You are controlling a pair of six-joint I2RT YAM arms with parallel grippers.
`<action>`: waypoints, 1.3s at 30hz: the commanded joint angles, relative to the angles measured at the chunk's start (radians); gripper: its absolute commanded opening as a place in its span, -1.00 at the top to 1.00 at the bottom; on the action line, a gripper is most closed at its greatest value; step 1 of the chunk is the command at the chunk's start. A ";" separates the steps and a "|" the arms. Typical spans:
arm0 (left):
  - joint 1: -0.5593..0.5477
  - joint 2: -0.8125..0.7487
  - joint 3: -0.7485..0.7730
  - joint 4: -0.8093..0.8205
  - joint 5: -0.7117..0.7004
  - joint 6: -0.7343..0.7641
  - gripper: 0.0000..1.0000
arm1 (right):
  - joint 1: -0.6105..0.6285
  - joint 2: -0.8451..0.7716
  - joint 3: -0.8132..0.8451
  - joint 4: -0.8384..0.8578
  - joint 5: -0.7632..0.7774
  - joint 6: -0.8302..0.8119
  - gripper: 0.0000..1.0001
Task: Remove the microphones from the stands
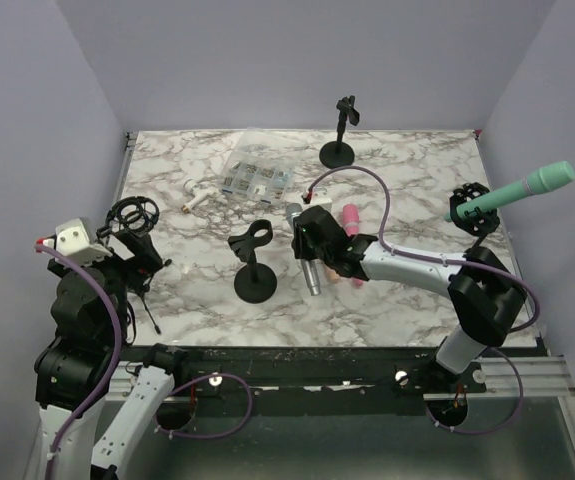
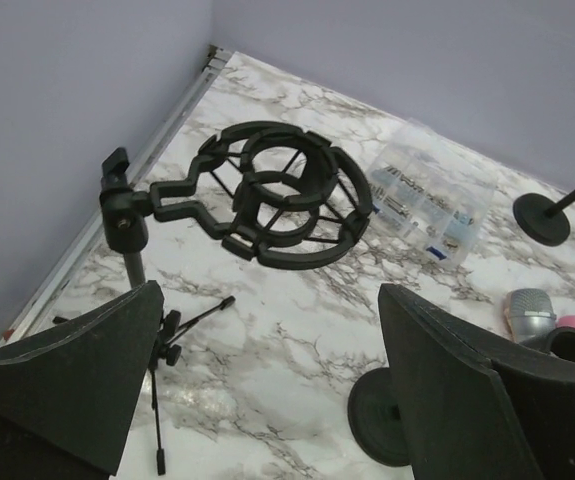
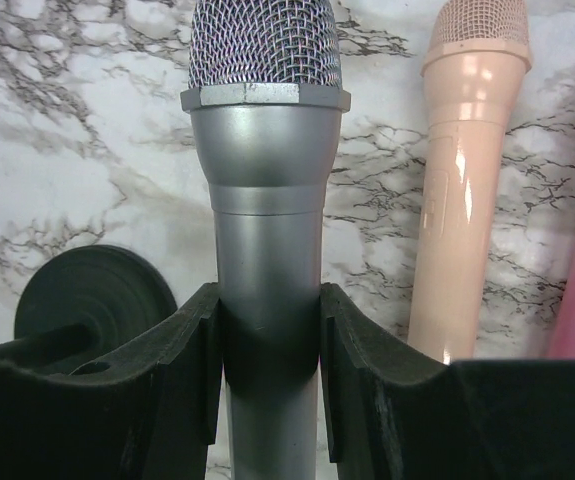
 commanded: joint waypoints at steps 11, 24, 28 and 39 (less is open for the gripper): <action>0.002 -0.123 -0.200 -0.091 -0.201 -0.204 -0.74 | -0.006 0.145 0.056 -0.039 0.141 0.008 0.91; 0.002 -0.153 -0.356 0.032 -0.231 -0.099 -0.97 | -0.025 0.210 0.059 0.002 0.127 -0.021 0.49; 0.004 -0.077 -0.408 0.079 -0.324 -0.054 -0.97 | -0.035 0.208 0.056 0.018 0.093 -0.042 0.23; 0.033 0.003 -0.476 0.241 -0.411 0.030 -0.97 | -0.043 0.186 0.032 0.050 0.056 -0.076 -0.33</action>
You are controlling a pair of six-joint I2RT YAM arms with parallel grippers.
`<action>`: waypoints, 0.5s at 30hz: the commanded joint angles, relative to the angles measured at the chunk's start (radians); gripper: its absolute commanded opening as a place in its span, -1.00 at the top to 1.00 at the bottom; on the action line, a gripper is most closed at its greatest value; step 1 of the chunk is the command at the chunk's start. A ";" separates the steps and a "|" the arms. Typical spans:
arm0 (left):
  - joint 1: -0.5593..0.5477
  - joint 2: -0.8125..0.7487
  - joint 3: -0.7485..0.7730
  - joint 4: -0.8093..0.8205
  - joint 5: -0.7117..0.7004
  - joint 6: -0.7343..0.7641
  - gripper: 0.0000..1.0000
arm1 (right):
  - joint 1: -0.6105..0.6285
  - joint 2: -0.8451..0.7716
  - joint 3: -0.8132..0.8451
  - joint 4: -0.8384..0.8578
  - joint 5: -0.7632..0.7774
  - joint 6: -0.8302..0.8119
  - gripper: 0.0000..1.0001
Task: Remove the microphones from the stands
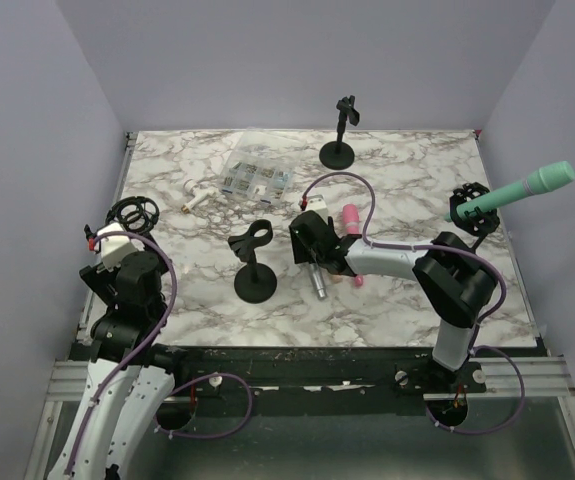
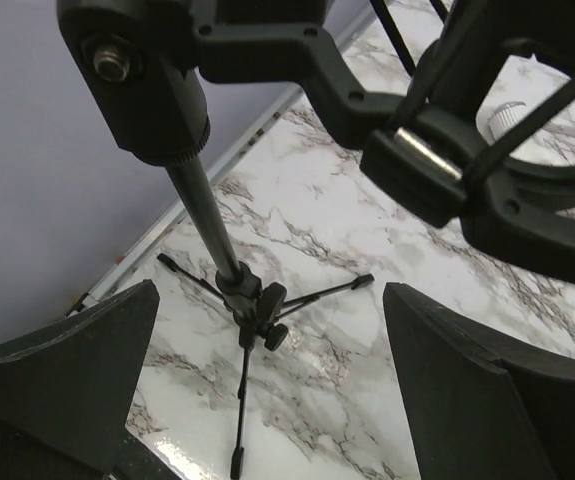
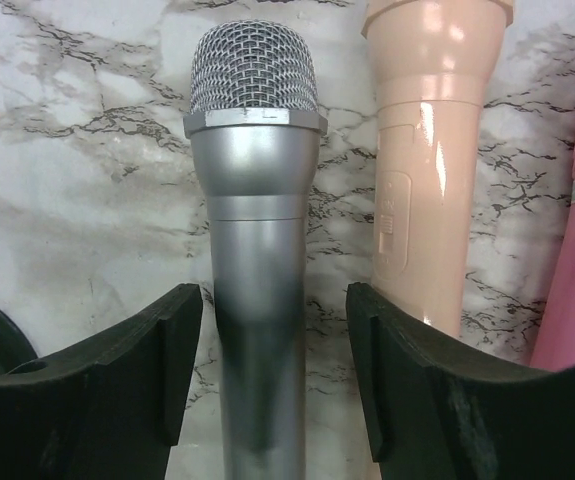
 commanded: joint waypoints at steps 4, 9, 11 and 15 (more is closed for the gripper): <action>0.058 0.063 -0.015 0.091 -0.028 0.032 -0.97 | -0.005 -0.058 -0.016 0.034 -0.089 -0.027 -0.48; 0.060 0.062 -0.005 0.059 0.102 -0.002 -0.97 | -0.005 -0.151 -0.045 0.071 -0.178 -0.025 -0.70; 0.061 0.062 0.009 0.030 0.117 -0.029 -0.97 | -0.005 -0.193 -0.056 0.062 -0.219 -0.028 -0.77; 0.062 0.061 0.020 0.030 0.141 -0.026 -0.97 | -0.004 -0.280 -0.133 0.124 -0.386 -0.064 -0.84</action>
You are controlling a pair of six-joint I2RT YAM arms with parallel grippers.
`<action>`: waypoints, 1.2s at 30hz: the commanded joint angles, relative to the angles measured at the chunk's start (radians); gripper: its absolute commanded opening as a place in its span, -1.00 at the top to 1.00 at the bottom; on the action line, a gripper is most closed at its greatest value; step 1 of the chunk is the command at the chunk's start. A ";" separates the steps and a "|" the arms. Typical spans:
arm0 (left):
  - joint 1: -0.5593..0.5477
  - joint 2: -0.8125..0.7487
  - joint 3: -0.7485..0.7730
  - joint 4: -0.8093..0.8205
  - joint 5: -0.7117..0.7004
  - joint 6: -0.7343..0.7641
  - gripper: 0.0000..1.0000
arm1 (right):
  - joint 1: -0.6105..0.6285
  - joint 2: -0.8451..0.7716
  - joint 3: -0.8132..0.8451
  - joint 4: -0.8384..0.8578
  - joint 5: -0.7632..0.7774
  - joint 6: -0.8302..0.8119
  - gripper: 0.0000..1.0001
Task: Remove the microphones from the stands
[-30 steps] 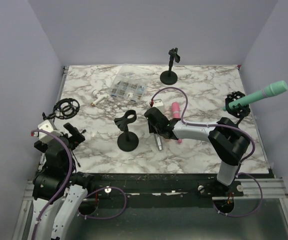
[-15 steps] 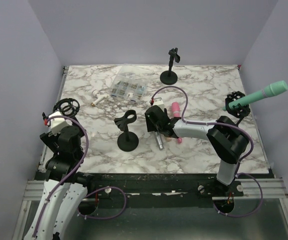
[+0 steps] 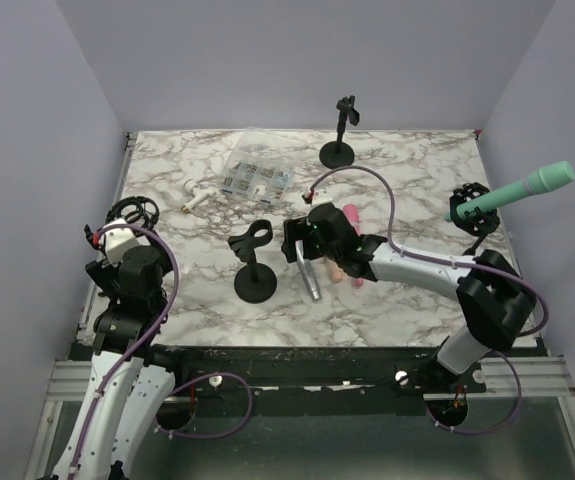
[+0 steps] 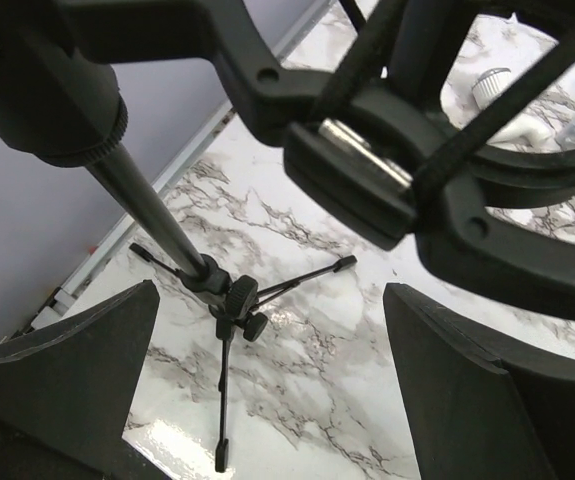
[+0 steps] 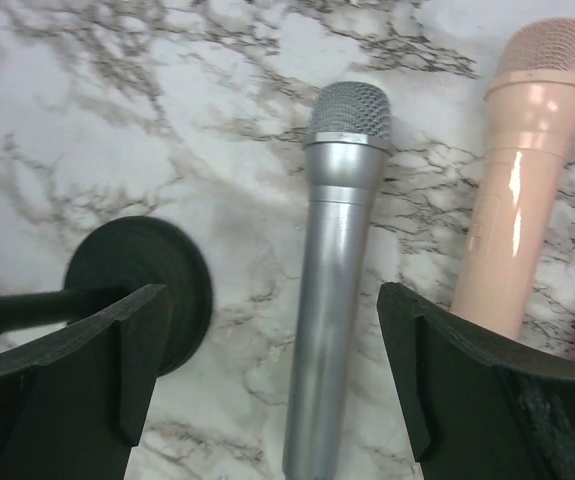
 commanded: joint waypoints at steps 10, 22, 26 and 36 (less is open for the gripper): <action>0.009 0.030 0.078 -0.041 0.193 -0.030 -0.97 | 0.074 -0.197 -0.390 0.653 -0.533 0.099 -0.72; 0.009 -0.055 0.071 -0.025 0.228 -0.002 -0.97 | 0.358 0.076 -0.410 0.970 -0.348 -0.068 -0.04; 0.009 -0.092 0.057 -0.026 0.264 0.021 -0.97 | 0.423 0.185 -0.302 0.881 -0.263 -0.170 0.00; 0.009 -0.123 0.058 -0.031 0.294 0.077 -0.97 | 0.425 0.412 -0.179 0.963 -0.007 -0.321 0.08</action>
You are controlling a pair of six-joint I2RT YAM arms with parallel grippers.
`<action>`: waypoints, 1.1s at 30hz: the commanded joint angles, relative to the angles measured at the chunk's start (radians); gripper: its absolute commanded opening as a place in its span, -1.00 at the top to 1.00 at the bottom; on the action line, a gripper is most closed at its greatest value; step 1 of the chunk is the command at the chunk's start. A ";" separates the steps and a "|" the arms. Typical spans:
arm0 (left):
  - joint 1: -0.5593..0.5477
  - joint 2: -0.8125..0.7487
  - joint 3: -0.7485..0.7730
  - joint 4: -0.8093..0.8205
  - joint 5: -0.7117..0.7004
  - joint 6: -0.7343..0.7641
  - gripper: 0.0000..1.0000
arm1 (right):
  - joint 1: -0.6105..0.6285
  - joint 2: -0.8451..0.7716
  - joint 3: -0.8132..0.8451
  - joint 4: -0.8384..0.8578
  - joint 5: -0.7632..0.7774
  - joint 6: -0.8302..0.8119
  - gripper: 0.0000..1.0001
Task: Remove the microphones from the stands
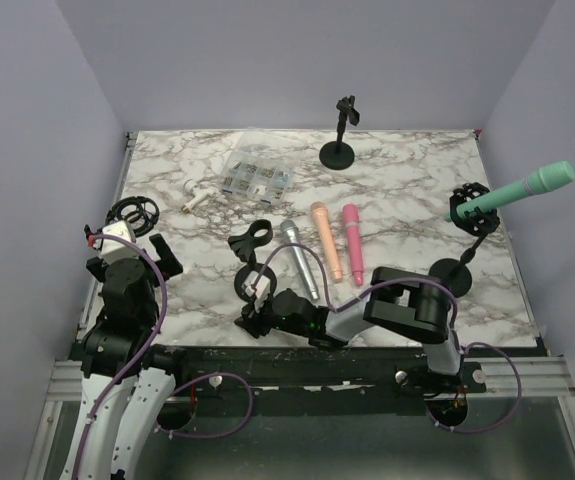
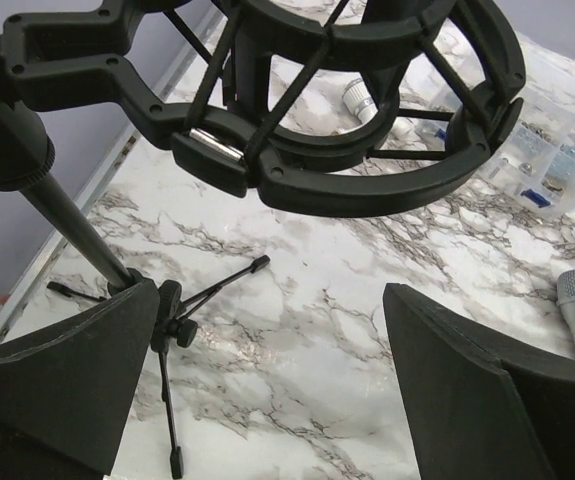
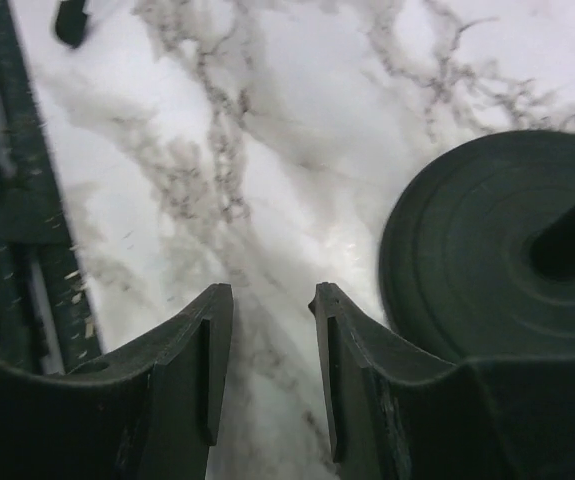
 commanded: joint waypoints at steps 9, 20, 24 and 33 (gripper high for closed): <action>0.005 -0.024 0.080 -0.048 0.083 0.054 -0.97 | -0.144 0.182 0.129 0.129 0.228 -0.094 -0.04; 0.005 -0.044 0.154 -0.076 0.148 0.014 -0.97 | -0.192 0.185 0.231 0.053 0.058 -0.124 -0.36; 0.005 -0.053 0.184 -0.081 0.209 0.002 -0.97 | -0.136 0.111 0.257 0.037 -0.032 -0.086 -0.55; 0.005 -0.083 0.301 -0.150 0.310 -0.042 -0.97 | -0.099 0.184 0.595 -0.076 -0.221 0.342 -0.75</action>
